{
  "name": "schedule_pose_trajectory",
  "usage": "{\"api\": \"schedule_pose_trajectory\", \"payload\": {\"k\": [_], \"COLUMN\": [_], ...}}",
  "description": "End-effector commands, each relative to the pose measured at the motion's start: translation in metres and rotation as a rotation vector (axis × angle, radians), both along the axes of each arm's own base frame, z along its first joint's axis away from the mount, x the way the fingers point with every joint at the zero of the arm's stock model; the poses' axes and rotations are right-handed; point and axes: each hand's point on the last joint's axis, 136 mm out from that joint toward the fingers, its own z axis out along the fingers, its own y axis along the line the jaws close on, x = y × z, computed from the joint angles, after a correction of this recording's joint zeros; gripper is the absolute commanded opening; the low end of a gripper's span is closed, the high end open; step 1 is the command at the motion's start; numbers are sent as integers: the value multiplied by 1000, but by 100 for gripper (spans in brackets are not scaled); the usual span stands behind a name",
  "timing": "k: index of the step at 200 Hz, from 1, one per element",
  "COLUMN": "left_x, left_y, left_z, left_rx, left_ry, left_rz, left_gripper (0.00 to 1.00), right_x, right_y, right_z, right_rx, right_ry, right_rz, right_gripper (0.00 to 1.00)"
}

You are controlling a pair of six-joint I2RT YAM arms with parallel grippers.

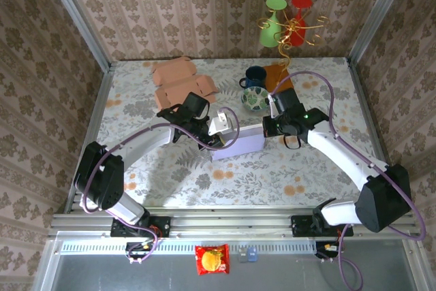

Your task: Fold the paper box

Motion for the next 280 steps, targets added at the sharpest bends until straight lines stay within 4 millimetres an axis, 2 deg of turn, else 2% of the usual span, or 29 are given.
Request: {"api": "schedule_pose_trajectory", "payload": {"k": [1, 40, 72, 98, 134, 174, 220, 247, 264, 280], "left_x": [9, 12, 18, 17, 19, 26, 39, 40, 32, 21], "left_y": [2, 4, 6, 9, 15, 21, 33, 51, 63, 72], "left_z": [1, 3, 9, 13, 19, 34, 57, 68, 68, 68], "left_rx": [-7, -21, -59, -83, -112, -192, -278, -286, -256, -211], "left_ry": [-10, 0, 0, -13, -26, -31, -32, 4, 60, 140], "left_rz": [35, 62, 113, 144, 216, 314, 457, 553, 602, 632], "left_gripper": [32, 36, 47, 56, 64, 68, 66, 52, 44, 41], "right_x": [-9, -10, -11, -9, -9, -9, -4, -1, 0, 2], "right_y": [-3, 0, 2, 5, 11, 11, 14, 16, 17, 19], "right_z": [-12, -13, -15, -8, -5, -6, -4, 0, 2, 4], "right_rx": [-40, -39, -59, -65, -76, -101, -110, -108, -110, -107], "right_ry": [-10, -59, -68, -89, -105, -108, -99, -100, -98, -102], "right_rz": [33, 52, 38, 23, 20, -7, -37, -43, -41, -37], "right_gripper": [0, 0, 0, 0, 0, 0, 0, 0, 0, 0]}}
